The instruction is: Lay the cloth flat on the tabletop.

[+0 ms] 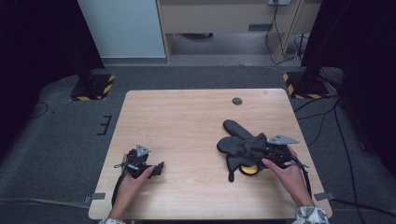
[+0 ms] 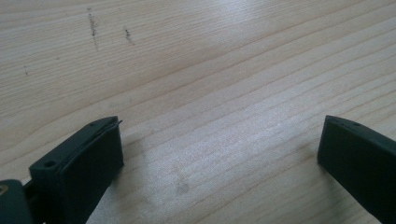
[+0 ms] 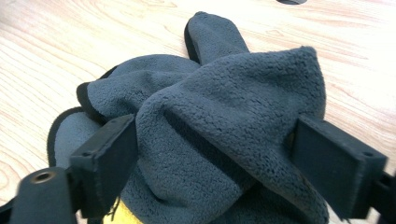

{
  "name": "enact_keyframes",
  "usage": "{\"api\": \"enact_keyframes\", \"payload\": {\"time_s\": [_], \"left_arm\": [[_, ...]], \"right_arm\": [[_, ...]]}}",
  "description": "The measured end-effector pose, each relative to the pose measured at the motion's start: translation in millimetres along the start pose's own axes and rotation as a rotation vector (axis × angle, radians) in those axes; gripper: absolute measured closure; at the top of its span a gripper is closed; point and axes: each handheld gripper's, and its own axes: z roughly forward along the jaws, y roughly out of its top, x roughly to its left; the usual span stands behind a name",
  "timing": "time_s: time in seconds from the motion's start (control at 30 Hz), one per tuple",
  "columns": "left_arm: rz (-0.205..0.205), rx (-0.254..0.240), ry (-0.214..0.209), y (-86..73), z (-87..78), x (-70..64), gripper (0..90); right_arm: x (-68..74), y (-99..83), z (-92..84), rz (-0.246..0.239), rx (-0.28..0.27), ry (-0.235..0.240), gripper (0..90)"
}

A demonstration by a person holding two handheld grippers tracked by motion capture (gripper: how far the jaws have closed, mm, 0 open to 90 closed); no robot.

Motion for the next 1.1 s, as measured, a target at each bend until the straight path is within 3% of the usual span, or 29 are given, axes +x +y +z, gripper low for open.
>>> {"api": "enact_keyframes", "payload": {"time_s": [0.1, 0.2, 0.27, 0.37, 0.57, 0.63, 0.67, 1.1], "left_arm": [[0.0, 0.0, 0.0, 0.1, 0.1, -0.3, 0.0], [0.002, 0.0, -0.001, 0.1, 0.1, -0.5, 0.0], [0.002, 0.0, -0.003, 0.1, 0.2, -0.6, 0.0], [0.002, 0.0, -0.003, 0.2, 0.2, -0.6, 0.0], [0.002, 0.0, -0.003, 0.2, 0.2, -0.6, 0.0], [0.002, 0.0, -0.002, 0.2, 0.2, -0.6, 0.0], [0.002, 0.0, -0.002, 0.2, 0.2, -0.7, 0.0], [0.002, 0.0, -0.002, 0.2, 0.2, -0.7, 0.0]], "right_arm": [[-1.3, -2.0, 3.4, -0.005, 0.018, -0.014, 18.3], [-0.7, -3.3, 6.1, 0.012, 0.023, -0.021, 10.6], [0.4, -3.8, 7.2, 0.016, 0.035, -0.019, 12.0], [0.3, -3.9, 7.0, 0.0, 0.035, -0.013, 19.4], [1.0, -2.9, 2.9, -0.036, 0.016, -0.031, 50.2], [1.0, -2.3, 2.2, -0.043, 0.011, -0.03, 53.9], [2.3, -1.1, 0.8, -0.04, -0.001, -0.024, 62.2], [17.6, 12.1, 1.1, -0.04, -0.039, 0.035, 74.9]]}}
